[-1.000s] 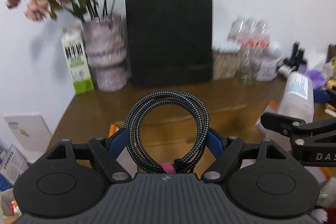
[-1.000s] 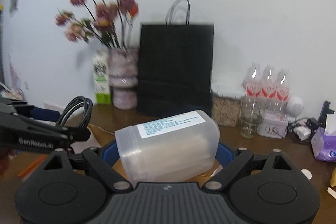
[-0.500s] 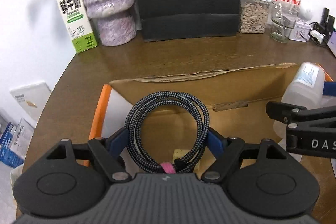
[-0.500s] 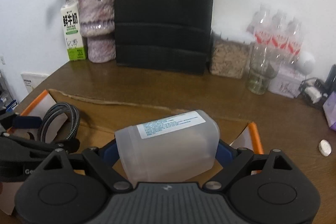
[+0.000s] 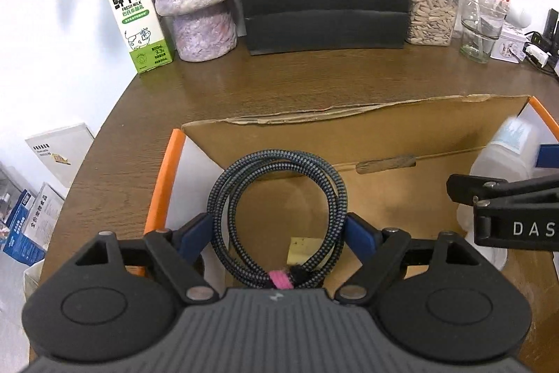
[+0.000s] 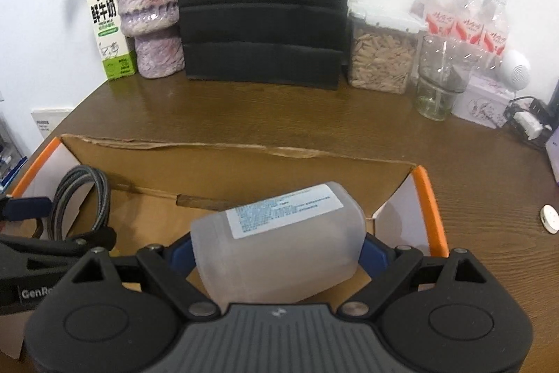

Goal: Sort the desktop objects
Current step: 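Lower the container and cable into the box while opening both grippers, then move both grippers back toward the remaining items on the table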

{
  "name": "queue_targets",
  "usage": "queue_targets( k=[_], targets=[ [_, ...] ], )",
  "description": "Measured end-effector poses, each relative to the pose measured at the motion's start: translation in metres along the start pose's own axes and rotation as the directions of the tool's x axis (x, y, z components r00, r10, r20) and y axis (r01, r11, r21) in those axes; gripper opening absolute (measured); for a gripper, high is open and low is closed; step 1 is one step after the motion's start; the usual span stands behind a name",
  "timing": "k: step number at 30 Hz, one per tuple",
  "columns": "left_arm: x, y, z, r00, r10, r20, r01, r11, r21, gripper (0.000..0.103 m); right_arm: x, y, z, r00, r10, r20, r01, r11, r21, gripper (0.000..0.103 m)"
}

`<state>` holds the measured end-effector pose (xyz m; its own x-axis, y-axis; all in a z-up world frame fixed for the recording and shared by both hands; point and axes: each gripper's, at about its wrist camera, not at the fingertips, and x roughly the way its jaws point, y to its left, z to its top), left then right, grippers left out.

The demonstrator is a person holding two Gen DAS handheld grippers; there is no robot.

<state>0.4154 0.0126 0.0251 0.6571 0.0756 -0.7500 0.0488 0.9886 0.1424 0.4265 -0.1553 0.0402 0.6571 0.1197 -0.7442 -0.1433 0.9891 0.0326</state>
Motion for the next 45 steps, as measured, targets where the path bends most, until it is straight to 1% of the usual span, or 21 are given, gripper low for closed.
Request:
queue_targets(
  k=[2,3,4,5,6,7,11,16,20,22,23,25,28,34,40,45],
  targets=[
    [-0.007,0.000,0.001,0.999,0.013,0.038,-0.013,1.000,0.001,0.096,-0.002,0.001,0.000,1.000,-0.004,0.004,0.004,1.000,-0.007,0.095],
    [-0.010,0.001,0.002,0.998,0.030,0.050,-0.030,1.000,-0.001,0.098,-0.004,0.002,0.000,1.000,-0.001,0.013,0.001,1.000,-0.012,0.099],
    [-0.014,0.002,0.003,0.997,0.032,0.067,-0.032,0.999,0.000,0.099,-0.007,0.002,0.000,1.000,0.001,0.020,0.000,1.000,-0.017,0.100],
    [-0.019,0.003,0.005,0.996,0.035,0.082,-0.034,0.999,-0.008,0.103,-0.010,0.002,0.000,1.000,0.003,0.022,-0.002,1.000,-0.022,0.100],
    [-0.024,0.005,0.005,0.994,0.039,0.098,-0.037,0.999,-0.020,0.103,-0.015,0.002,0.000,1.000,0.009,0.028,-0.009,1.000,-0.025,0.100],
    [-0.030,0.008,0.006,0.992,0.043,0.116,-0.040,0.999,-0.033,0.103,-0.020,0.002,0.000,0.999,0.019,0.038,-0.018,1.000,-0.025,0.103],
    [-0.052,0.017,0.007,0.984,0.038,0.173,-0.028,0.998,-0.056,0.103,-0.041,0.003,0.000,0.997,0.026,0.076,-0.023,0.999,-0.045,0.103],
    [-0.085,0.032,0.000,0.969,0.026,0.244,0.001,0.994,-0.107,0.103,-0.083,0.005,-0.008,0.987,0.037,0.155,-0.024,0.996,-0.083,0.103],
    [-0.117,0.040,-0.015,0.950,0.013,0.313,0.026,0.993,-0.119,0.103,-0.121,0.006,-0.018,0.973,0.040,0.227,-0.013,0.993,-0.120,0.103],
    [-0.132,0.043,-0.026,0.938,0.012,0.346,0.031,0.992,-0.120,0.103,-0.140,0.006,-0.025,0.964,0.042,0.262,-0.007,0.991,-0.133,0.103],
    [-0.138,0.043,-0.031,0.935,0.013,0.353,0.030,0.993,-0.117,0.103,-0.148,0.005,-0.029,0.960,0.048,0.277,-0.009,0.990,-0.138,0.103],
    [-0.149,0.044,-0.043,0.933,0.031,0.357,0.013,0.993,-0.120,0.103,-0.163,0.005,-0.039,0.953,0.052,0.298,-0.008,0.989,-0.147,0.103],
    [-0.163,0.048,-0.065,0.926,0.012,0.378,0.037,0.992,-0.122,0.103,-0.184,0.005,-0.058,0.944,0.056,0.326,-0.006,0.988,-0.153,0.103],
    [-0.186,0.049,-0.115,0.912,0.017,0.409,0.038,0.991,-0.127,0.103,-0.218,0.005,-0.105,0.925,0.079,0.373,-0.018,0.986,-0.164,0.103],
    [-0.192,0.052,-0.166,0.913,0.016,0.408,0.056,0.985,-0.164,0.103,-0.238,0.002,-0.164,0.911,0.085,0.403,-0.023,0.987,-0.156,0.103],
    [-0.191,0.054,-0.202,0.917,0.029,0.397,0.048,0.982,-0.184,0.103,-0.237,-0.001,-0.209,0.916,0.065,0.397,-0.014,0.991,-0.130,0.103]
  ],
)
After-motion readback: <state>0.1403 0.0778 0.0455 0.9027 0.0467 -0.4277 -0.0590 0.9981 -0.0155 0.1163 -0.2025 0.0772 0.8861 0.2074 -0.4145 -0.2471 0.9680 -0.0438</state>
